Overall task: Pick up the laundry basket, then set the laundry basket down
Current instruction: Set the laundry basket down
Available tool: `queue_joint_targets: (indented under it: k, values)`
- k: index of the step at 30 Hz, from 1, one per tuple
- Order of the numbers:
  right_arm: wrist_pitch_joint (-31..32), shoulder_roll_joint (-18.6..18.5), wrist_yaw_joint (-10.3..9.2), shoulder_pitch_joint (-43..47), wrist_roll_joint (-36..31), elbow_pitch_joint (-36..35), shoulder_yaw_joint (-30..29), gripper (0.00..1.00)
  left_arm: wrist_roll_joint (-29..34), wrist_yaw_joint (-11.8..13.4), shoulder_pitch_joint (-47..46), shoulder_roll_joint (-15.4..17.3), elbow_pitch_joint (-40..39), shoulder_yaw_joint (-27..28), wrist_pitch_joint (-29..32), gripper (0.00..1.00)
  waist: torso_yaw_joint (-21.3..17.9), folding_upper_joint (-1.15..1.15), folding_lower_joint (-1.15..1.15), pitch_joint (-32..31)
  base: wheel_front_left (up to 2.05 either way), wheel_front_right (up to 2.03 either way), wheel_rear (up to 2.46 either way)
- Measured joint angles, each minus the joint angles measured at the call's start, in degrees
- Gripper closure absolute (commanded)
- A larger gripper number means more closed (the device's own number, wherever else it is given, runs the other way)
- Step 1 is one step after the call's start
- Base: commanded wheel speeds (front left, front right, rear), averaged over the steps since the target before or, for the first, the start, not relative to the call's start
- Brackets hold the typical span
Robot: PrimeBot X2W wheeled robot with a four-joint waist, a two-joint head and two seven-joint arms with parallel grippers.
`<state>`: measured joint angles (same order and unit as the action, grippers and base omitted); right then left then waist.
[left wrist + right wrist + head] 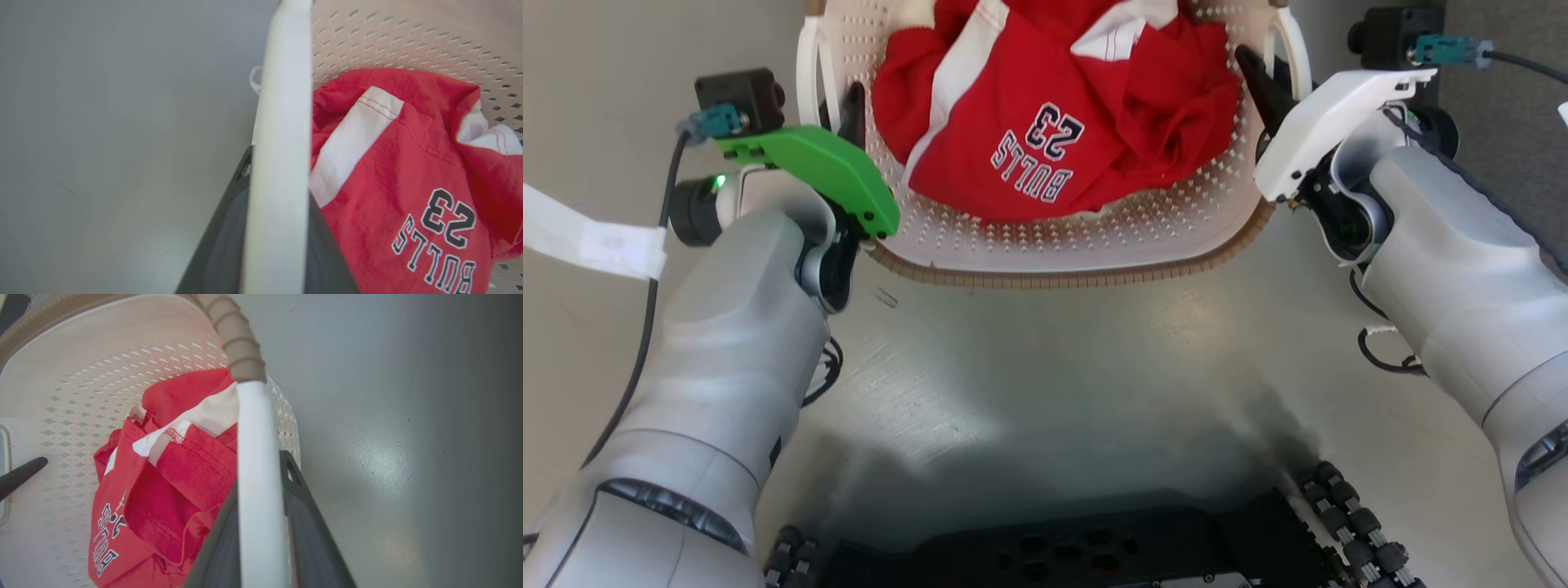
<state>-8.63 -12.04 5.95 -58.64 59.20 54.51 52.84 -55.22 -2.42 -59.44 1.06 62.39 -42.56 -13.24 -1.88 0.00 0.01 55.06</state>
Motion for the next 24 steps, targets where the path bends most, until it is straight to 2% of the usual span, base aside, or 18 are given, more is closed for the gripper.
queue_joint_targets:
  k: [22, 23, 24]
  values:
    - [-3.4, 0.2, 0.09, -1.5, 0.3, 1.4, 1.9, 1.0, 0.0, -0.4, -1.1, 0.0, 0.2, -0.1, -1.0, 1.0, 0.6, 0.0, 0.0, 2.9, 0.0, 0.0, 0.0]
    - [-3.4, 0.2, 0.09, -1.7, 0.3, 1.5, 2.0, 0.98, 0.0, -0.4, -1.1, 0.0, 0.2, -0.1, -1.0, 1.0, 0.6, 0.0, 0.0, 2.9, 0.0, 0.0, 0.0]
    - [-3.4, 0.2, 0.09, -1.8, 0.3, 1.6, 2.2, 0.91, 0.0, -0.5, -1.2, 0.0, 0.2, -0.1, -1.0, 1.0, 0.6, 0.0, -0.01, 3.0, 0.0, 0.0, 0.0]
